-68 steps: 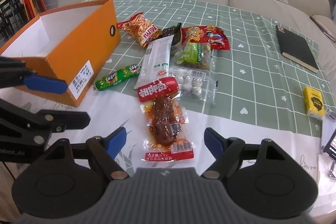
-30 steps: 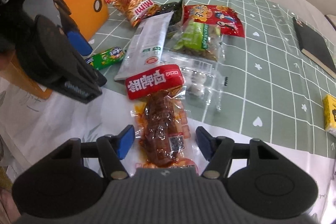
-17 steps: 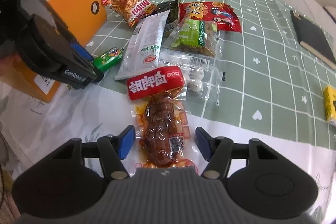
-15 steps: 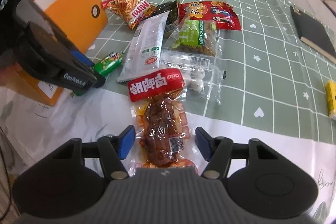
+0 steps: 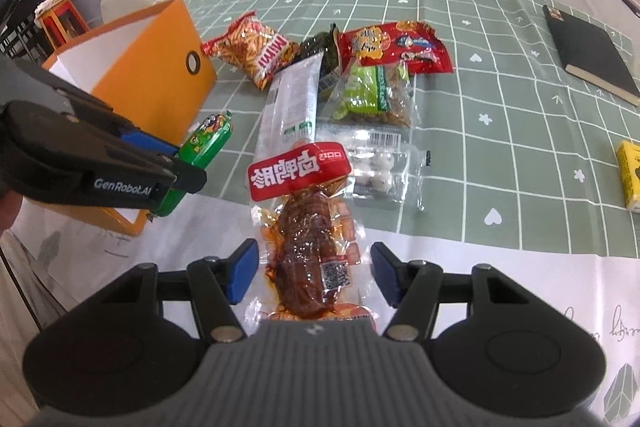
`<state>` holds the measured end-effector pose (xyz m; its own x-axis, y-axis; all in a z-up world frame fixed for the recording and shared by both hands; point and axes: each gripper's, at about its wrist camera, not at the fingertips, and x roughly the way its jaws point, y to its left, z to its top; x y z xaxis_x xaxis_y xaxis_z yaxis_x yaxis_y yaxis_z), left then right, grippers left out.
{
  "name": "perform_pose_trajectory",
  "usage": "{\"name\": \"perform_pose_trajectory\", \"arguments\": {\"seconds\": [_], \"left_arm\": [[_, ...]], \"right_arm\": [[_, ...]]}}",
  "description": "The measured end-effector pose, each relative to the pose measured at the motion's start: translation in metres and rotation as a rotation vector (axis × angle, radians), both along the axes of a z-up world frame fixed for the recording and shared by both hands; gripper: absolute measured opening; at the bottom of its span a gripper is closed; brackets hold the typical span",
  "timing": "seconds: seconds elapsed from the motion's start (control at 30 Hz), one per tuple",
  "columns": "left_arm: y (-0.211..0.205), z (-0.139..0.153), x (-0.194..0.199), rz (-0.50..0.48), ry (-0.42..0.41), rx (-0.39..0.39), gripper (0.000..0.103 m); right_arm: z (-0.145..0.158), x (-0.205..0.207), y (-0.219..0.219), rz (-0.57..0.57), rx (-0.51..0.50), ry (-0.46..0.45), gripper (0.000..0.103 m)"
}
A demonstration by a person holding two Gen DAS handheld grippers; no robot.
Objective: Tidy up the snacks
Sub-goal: 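Carry the sausage and meat bag together over the orange box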
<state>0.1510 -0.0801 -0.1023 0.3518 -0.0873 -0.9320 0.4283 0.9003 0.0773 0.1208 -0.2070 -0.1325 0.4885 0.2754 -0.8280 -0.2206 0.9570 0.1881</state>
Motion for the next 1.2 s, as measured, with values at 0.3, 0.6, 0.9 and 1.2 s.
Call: {"name": "perform_pose_trajectory", "arguments": {"seconds": [0.3, 0.6, 0.9, 1.2], "left_arm": [[0.016, 0.036, -0.020, 0.036, -0.081, -0.087, 0.024], [0.044, 0.067, -0.038, 0.110, -0.164, -0.158, 0.024], [0.085, 0.100, -0.047, 0.194, -0.254, -0.207, 0.024], [0.132, 0.110, -0.040, 0.314, -0.309, -0.183, 0.024]], "right_arm": [[0.022, -0.005, 0.001, -0.015, 0.014, -0.048, 0.059], [0.050, -0.009, 0.014, 0.001, 0.027, -0.112, 0.059], [0.095, -0.003, 0.055, 0.099, 0.057, -0.211, 0.059], [0.126, 0.015, 0.116, 0.232, 0.088, -0.269, 0.059]]}}
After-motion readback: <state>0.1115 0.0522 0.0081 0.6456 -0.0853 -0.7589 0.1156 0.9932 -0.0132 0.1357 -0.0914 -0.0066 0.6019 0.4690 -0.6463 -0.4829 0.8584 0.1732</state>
